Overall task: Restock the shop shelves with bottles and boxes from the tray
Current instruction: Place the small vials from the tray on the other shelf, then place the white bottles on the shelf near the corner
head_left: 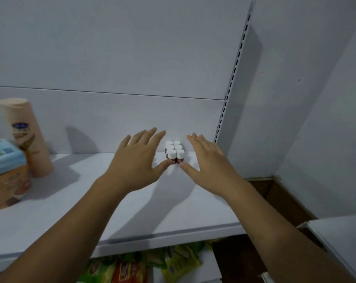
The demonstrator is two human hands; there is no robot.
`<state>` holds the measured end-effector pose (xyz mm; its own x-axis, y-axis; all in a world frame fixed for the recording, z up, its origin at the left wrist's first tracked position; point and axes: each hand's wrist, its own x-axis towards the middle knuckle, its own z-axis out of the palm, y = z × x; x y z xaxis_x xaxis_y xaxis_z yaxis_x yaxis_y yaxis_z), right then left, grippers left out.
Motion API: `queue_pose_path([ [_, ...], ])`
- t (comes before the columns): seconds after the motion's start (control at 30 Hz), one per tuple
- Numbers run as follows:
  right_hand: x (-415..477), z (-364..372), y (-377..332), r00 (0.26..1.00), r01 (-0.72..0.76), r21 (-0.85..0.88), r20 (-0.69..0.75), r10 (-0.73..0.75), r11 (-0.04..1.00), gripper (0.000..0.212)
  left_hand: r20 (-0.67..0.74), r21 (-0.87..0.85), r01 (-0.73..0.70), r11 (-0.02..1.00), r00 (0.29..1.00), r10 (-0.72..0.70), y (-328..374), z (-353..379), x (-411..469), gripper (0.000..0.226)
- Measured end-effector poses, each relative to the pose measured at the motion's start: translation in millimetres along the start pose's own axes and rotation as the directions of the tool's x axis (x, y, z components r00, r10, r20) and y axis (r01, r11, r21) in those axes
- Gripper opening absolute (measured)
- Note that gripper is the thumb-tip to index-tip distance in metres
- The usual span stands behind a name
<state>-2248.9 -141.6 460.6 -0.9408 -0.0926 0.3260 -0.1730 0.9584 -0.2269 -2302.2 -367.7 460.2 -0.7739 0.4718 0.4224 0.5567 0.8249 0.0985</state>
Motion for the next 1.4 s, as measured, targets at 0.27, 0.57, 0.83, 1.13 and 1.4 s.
queue_pose_path([
  [0.27, -83.0, -22.9, -50.4, 0.997, 0.061, -0.037, 0.049, -0.059, 0.997, 0.081, 0.032, 0.123, 0.064, 0.99, 0.997, -0.068, 17.3, -38.9, -97.3, 0.082],
  [0.57, -207.8, -9.1, -106.6, 0.948, 0.291, -0.039, 0.148, -0.283, 0.956, 0.082, 0.085, 0.213, 0.178, 0.961, 0.976, -0.2, 72.6, -73.2, -259.3, 0.085],
  [0.83, -297.6, 43.2, -149.7, 0.892, 0.367, 0.046, 0.266, -0.366, 0.929, 0.086, 0.192, 0.274, 0.256, 0.927, 0.93, -0.314, 84.5, -70.6, -391.5, 0.086],
  [1.13, -337.5, 145.5, -193.6, 0.844, 0.294, 0.096, 0.44, -0.306, 0.951, 0.086, 0.333, 0.243, 0.345, 0.907, 0.848, -0.412, 19.4, 4.1, -480.6, 0.086],
  [1.4, -357.5, 283.2, -243.1, 0.756, 0.124, 0.103, 0.634, -0.162, 0.987, 0.085, 0.576, 0.176, 0.43, 0.885, 0.685, -0.447, -73.7, 99.1, -555.4, 0.091],
])
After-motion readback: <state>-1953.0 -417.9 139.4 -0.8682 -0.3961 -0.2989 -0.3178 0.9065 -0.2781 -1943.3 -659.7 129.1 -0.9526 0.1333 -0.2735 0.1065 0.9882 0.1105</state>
